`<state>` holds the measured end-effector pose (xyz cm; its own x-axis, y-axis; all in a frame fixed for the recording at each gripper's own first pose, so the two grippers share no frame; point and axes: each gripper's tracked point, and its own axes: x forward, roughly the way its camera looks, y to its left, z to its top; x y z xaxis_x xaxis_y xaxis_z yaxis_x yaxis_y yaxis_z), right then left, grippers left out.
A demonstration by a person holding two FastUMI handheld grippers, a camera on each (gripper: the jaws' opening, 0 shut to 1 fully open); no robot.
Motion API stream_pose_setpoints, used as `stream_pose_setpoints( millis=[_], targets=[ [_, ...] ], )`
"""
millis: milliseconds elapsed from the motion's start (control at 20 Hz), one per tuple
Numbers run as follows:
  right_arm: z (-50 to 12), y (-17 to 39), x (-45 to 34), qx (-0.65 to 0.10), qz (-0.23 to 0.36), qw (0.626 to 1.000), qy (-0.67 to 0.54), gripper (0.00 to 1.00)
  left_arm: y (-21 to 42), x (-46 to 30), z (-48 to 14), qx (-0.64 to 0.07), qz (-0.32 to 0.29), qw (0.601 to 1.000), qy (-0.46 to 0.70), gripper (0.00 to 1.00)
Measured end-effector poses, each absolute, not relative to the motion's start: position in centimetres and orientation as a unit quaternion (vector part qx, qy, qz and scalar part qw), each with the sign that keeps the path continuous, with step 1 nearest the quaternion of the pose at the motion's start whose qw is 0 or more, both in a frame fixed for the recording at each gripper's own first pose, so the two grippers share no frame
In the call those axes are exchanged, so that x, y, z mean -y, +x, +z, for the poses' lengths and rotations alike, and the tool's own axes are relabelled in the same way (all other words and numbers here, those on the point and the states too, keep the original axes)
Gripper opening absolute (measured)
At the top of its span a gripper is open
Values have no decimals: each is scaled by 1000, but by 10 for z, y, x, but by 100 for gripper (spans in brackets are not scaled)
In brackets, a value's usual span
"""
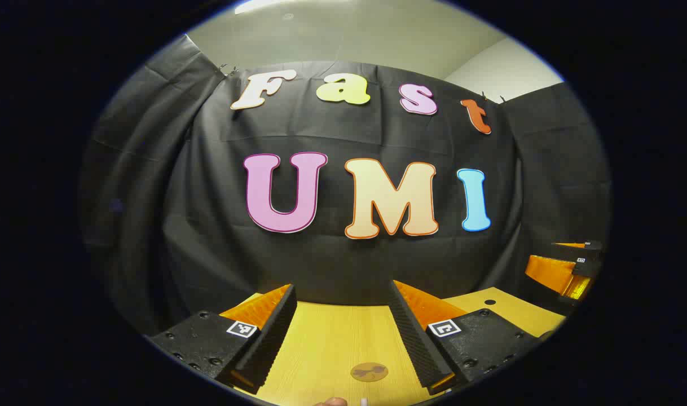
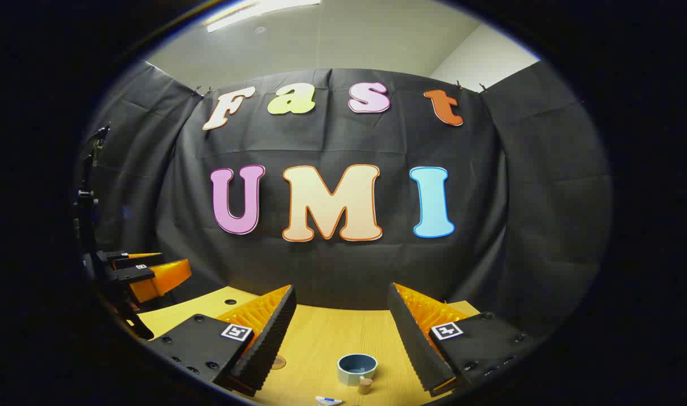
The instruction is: Put the toothbrush and toothpaste on the desktop into the cup, then pick up the cup and place it on the coaster on the desktop.
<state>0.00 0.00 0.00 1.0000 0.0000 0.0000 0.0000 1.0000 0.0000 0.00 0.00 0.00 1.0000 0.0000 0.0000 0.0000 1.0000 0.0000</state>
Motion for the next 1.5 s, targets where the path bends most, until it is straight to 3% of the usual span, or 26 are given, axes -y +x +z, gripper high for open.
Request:
stream_pose_setpoints(
  millis=[650,1100,1500],
  targets=[
    [-11,3,-6,-13,13,1000,6,99,1,-4,-1,0,3,1000,4,94],
    [-116,-5,-12,-151,24,988,0,99,3,-23,-2,0,25,1000,8,94],
    [-217,-28,-16,-301,39,953,-14,99,12,-32,-17,-20,34,999,3,94]
  ],
)
